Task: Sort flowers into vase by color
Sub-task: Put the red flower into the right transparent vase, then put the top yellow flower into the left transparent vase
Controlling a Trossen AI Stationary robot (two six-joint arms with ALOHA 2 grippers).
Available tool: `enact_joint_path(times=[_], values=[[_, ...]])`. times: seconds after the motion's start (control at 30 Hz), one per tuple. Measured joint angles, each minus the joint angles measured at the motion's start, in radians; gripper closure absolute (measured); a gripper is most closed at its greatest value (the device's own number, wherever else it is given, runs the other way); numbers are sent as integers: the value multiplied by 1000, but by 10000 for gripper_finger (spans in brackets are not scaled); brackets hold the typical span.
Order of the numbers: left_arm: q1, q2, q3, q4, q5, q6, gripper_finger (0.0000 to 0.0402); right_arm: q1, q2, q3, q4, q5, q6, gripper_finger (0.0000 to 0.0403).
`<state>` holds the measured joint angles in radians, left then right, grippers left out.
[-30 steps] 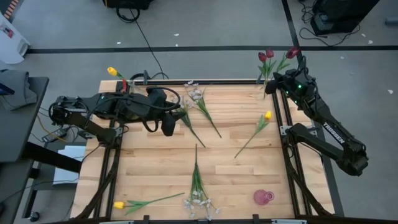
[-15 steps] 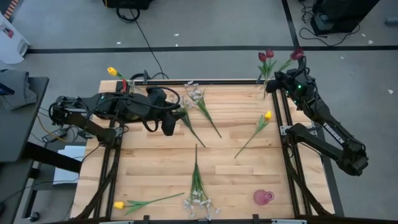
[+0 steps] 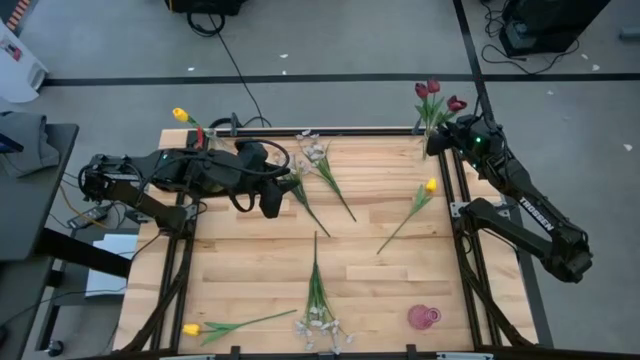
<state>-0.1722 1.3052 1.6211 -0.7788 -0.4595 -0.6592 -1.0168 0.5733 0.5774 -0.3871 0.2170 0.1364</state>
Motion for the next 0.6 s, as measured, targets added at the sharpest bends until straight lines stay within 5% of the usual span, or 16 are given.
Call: enact_joint_path(times=[0.37,0.6], values=[[35,0,0,83,-13,4,183,0,-71,146,-279,-76,-24,236],[32,0,0,-62,81,21,183,0,-125,307,-470,-310,15,236]])
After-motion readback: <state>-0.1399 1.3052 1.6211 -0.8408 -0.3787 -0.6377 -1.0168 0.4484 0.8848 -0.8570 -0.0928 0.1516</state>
